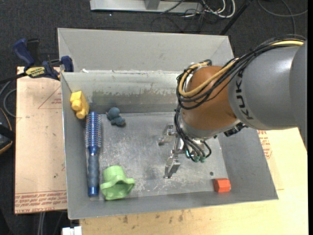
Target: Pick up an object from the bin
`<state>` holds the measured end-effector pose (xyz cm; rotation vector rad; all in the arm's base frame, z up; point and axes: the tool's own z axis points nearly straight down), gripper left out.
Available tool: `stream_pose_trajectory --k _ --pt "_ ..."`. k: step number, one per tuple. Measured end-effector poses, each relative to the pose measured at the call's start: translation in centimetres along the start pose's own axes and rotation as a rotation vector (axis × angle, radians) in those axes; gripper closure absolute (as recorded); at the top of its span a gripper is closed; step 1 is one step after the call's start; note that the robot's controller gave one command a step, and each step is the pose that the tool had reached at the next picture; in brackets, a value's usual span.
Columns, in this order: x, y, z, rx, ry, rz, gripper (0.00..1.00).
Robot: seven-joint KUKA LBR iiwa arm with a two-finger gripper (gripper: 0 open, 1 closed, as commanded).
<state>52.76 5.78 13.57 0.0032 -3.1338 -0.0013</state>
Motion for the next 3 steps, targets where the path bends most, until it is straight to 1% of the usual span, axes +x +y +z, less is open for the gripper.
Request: stream_pose_trajectory --k 1,2,3 --pt "4.5 6.0 -0.6 -0.002 -0.003 -0.066 0.0" --pt "3.2 18.5 5.4 -0.004 -0.008 0.037 0.0" --pt "3.1 18.0 5.2 -0.001 -0.006 0.044 1.0"
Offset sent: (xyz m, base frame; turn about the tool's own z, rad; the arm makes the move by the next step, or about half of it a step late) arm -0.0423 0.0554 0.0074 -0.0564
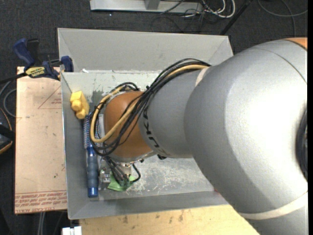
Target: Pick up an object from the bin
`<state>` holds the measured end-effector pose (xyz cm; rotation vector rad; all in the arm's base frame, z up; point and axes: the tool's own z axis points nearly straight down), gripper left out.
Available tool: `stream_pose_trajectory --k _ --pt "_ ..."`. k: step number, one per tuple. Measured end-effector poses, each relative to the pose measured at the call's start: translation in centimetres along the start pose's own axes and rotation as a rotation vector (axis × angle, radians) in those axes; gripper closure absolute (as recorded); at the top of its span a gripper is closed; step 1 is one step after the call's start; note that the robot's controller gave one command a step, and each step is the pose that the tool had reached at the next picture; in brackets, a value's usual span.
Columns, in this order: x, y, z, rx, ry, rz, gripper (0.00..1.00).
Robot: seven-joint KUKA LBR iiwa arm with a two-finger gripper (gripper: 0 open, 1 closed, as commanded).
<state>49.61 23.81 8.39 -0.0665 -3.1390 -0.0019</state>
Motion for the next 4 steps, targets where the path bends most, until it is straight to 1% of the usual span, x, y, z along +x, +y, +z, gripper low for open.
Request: stream_pose_trajectory --k 1,2,3,4 --pt "-1.5 -0.3 -9.9 -0.004 -0.011 0.001 1.0" --pt "1.7 0.8 -3.1 0.003 0.005 0.086 1.0" --pt "1.2 1.0 -13.7 -0.005 -0.01 0.066 1.0" --pt "-0.3 0.9 -3.5 0.005 0.004 0.068 1.0"
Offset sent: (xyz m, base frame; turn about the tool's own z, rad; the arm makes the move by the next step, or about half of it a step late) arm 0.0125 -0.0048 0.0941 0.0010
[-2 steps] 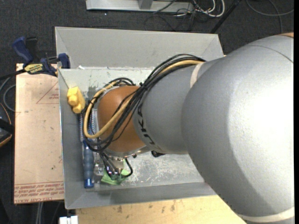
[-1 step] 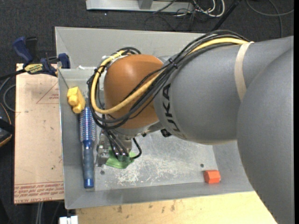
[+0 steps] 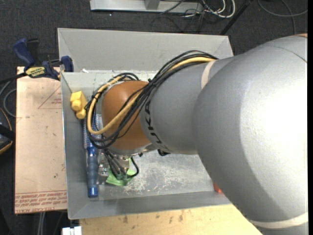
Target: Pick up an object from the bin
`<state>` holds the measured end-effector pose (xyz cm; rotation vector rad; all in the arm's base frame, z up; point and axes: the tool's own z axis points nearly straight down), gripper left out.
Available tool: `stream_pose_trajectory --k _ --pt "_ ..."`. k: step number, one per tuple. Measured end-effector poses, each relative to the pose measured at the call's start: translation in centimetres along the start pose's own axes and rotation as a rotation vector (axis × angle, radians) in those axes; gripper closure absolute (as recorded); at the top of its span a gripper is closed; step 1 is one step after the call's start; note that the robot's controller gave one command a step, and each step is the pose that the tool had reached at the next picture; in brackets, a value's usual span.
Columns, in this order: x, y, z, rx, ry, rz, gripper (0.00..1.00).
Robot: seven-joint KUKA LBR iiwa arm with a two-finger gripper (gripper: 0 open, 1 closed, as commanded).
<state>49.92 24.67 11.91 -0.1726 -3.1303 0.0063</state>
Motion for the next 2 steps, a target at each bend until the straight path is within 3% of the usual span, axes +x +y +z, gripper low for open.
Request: stream_pose_trajectory --k 1,2 --pt "0.46 -1.43 -10.35 -0.009 -0.014 -0.039 1.0" --pt "0.59 -1.45 -9.87 -0.005 -0.007 -0.041 1.0"
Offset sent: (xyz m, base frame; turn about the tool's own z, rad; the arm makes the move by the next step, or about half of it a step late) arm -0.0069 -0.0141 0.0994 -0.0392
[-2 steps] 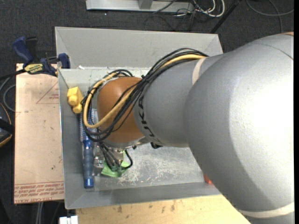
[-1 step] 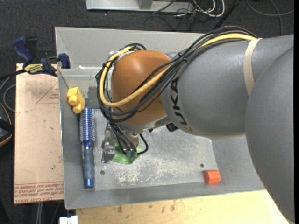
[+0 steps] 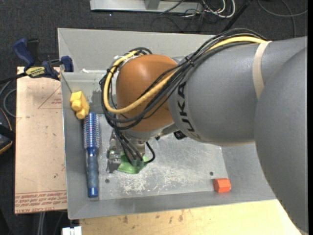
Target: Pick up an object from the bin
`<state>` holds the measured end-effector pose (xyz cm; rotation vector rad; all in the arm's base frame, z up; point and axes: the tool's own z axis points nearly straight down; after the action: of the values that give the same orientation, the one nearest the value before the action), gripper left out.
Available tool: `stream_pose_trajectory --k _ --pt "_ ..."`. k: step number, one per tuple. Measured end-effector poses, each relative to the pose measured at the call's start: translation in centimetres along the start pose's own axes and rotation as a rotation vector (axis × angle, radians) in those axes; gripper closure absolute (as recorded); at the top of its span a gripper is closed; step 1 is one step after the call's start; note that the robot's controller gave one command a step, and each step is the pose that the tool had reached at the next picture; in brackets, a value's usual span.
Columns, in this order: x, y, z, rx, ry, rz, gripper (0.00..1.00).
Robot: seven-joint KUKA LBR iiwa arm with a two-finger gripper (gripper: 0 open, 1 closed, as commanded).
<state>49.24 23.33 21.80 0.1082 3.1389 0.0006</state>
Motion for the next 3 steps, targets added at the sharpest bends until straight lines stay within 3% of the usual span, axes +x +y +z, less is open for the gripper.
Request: stream_pose_trajectory --k 1,2,3 --pt "-0.4 0.9 10.1 0.004 0.008 -0.024 1.0" --pt "0.7 0.2 -2.5 -0.004 -0.007 -0.018 1.0" --pt "0.9 0.2 -2.1 0.0 0.0 -0.019 1.0"
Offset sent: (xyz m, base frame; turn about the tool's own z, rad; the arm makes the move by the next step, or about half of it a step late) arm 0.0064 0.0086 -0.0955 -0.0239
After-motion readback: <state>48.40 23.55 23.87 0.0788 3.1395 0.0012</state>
